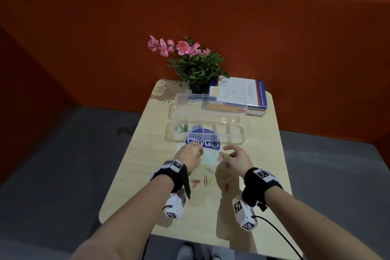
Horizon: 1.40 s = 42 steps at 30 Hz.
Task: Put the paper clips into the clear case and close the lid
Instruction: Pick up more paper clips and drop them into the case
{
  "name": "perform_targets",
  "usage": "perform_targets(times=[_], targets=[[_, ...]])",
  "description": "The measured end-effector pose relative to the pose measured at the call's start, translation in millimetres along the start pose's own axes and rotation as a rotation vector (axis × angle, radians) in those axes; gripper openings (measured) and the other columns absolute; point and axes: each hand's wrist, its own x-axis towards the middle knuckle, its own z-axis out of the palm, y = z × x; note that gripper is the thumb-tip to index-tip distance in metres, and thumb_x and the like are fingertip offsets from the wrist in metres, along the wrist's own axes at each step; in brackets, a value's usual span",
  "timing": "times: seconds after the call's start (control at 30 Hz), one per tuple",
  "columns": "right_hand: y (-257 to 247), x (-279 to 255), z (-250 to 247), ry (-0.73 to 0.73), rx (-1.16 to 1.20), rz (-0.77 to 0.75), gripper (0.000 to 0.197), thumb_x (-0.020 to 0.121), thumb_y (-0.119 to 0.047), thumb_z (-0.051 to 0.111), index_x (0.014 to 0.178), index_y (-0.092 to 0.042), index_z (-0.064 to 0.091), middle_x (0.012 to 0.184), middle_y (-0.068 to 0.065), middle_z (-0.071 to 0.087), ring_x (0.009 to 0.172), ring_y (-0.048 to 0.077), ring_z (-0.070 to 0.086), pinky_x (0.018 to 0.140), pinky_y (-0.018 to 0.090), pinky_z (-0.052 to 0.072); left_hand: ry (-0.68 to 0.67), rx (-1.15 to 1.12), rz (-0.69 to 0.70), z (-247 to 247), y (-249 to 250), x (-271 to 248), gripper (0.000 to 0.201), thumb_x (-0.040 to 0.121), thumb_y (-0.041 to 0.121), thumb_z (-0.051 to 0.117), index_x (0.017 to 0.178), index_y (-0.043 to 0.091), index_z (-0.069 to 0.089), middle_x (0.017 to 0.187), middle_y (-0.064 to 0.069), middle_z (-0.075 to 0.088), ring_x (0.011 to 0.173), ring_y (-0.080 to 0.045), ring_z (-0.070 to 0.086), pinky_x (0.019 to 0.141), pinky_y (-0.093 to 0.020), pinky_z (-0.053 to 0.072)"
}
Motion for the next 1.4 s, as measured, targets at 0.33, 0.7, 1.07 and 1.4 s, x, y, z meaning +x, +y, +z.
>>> perform_targets(times=[0.33, 0.7, 1.07, 1.4], targets=[[-45, 29, 53, -0.165, -0.269, -0.063, 0.01, 0.088, -0.02, 0.058, 0.083, -0.012, 0.062, 0.084, 0.006, 0.063, 0.075, 0.02, 0.056, 0.069, 0.029, 0.042, 0.113, -0.841, -0.538, -8, -43, -22, 0.02, 0.089, 0.007, 0.042, 0.075, 0.011, 0.055, 0.063, -0.01, 0.052, 0.053, -0.021, 0.042, 0.051, -0.029, 0.034], [-57, 30, 60, -0.273, -0.874, -0.103, 0.025, 0.094, -0.011, 0.044, 0.113, 0.001, 0.055, 0.117, 0.018, 0.062, 0.105, 0.033, 0.062, 0.076, 0.033, 0.045, -0.093, -0.059, -0.398, -8, -29, -11, 0.044, 0.093, 0.045, 0.044, 0.099, 0.004, 0.06, 0.103, -0.016, 0.065, 0.1, -0.034, 0.062, 0.072, -0.032, 0.043], [-21, 15, 22, -0.115, 0.152, 0.031, 0.012, 0.082, -0.003, 0.058, 0.073, -0.01, 0.056, 0.071, 0.011, 0.059, 0.057, 0.021, 0.048, 0.055, 0.03, 0.04, -0.181, -0.009, -0.427, -9, -6, 1, 0.042, 0.09, 0.035, 0.059, 0.063, 0.012, 0.038, 0.064, -0.002, 0.044, 0.064, -0.022, 0.049, 0.062, -0.031, 0.04], [7, -9, -10, -0.113, 0.454, 0.194, 0.024, 0.085, -0.012, 0.052, 0.062, -0.008, 0.049, 0.062, 0.012, 0.048, 0.045, 0.019, 0.043, 0.047, 0.026, 0.032, -0.28, 0.017, -0.392, -24, 2, 8, 0.027, 0.092, 0.014, 0.051, 0.067, 0.01, 0.043, 0.062, -0.004, 0.042, 0.051, -0.016, 0.04, 0.049, -0.025, 0.032]])
